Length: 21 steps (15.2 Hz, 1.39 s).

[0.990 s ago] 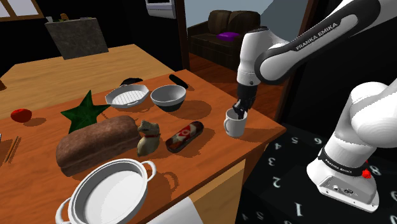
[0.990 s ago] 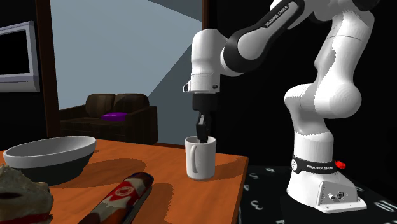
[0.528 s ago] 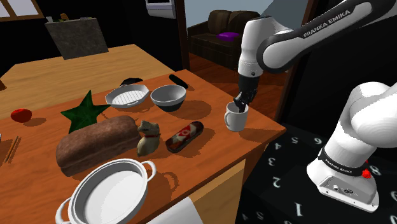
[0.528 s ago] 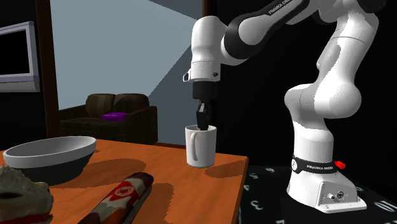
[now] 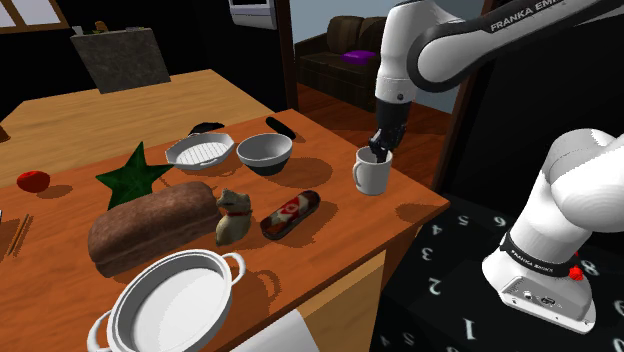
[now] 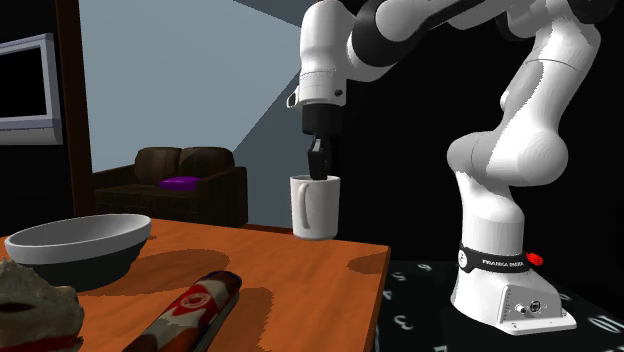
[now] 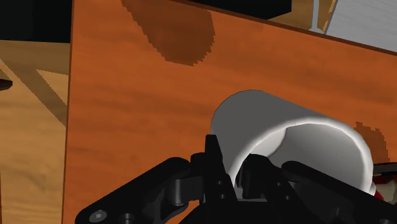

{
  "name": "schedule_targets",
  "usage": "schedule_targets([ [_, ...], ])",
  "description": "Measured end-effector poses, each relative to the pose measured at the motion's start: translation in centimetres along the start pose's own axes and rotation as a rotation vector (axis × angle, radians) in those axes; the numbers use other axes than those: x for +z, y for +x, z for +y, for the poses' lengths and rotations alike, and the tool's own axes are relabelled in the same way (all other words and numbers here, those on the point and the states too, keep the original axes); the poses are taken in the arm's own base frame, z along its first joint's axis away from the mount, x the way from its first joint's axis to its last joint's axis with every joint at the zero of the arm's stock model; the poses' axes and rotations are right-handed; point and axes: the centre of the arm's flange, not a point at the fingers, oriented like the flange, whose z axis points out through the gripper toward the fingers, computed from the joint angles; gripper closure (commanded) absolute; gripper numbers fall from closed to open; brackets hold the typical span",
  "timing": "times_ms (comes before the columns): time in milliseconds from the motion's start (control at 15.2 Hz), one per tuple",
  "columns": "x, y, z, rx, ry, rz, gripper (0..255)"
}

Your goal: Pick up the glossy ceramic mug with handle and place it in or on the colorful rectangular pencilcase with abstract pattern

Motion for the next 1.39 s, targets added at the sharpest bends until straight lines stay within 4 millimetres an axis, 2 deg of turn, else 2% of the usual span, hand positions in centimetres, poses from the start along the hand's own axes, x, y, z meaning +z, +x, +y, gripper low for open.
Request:
schedule_targets([
  [462,-3.7,-0.1,-0.1,0.0,0.0,0.0,255],
  [528,-4.1,0.3,-0.6,0.0,0.0,0.0,255],
  [660,-4.4,1.3,-2.3,0.0,-0.001,0.0,255],
  [1254,-5.1,7.9,-12.4,0.0,-0.001,0.0,255],
  [1386,-5.2,8.8,-14.6,-0.001,-0.001,0.0,255],
])
